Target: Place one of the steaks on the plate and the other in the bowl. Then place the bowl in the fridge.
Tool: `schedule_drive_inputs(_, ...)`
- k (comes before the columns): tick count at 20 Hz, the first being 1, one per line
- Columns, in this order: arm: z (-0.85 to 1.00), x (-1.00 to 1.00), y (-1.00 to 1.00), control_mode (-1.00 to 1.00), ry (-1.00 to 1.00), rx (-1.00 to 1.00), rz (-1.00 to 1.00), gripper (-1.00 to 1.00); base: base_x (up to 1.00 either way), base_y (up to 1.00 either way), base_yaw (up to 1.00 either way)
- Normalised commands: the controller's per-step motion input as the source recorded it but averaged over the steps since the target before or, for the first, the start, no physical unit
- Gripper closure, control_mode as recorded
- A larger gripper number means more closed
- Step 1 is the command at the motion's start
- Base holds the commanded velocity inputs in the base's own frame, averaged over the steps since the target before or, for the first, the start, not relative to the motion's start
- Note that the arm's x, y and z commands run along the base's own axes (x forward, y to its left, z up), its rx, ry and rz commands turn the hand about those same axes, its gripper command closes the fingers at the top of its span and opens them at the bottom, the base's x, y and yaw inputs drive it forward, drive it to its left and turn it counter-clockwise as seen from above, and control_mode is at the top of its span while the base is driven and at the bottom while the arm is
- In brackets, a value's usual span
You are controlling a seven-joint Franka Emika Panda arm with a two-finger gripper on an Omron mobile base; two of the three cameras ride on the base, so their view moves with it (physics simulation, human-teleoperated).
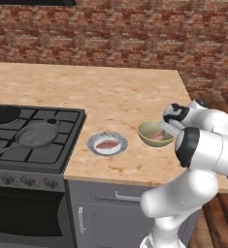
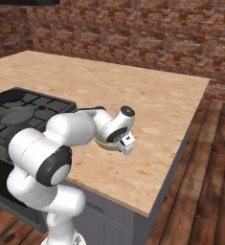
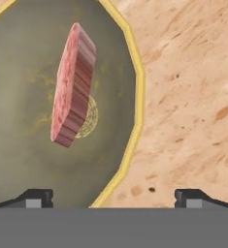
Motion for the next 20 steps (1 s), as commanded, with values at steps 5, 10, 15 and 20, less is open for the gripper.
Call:
schedule_drive_inputs(5,-0.1,0.25,-0.11,-1.0,0.03,0.01,0.0,-1.0,0.0,0.0,0.0)
schedule_drive_inputs(10,-0.1,0.19,-0.23,-1.0,0.02,0.04,0.0,-1.0,0.0,0.0,0.0)
schedule_drive_inputs(15,-0.11,0.02,-0.11,-1.0,0.0,0.01,0.0,-1.0,0.0,0.0,0.0)
schedule_drive_inputs(20,-0.15,0.01,0.0,-1.0,0.03,0.0,-0.03,-1.0,0.0,0.0,0.0)
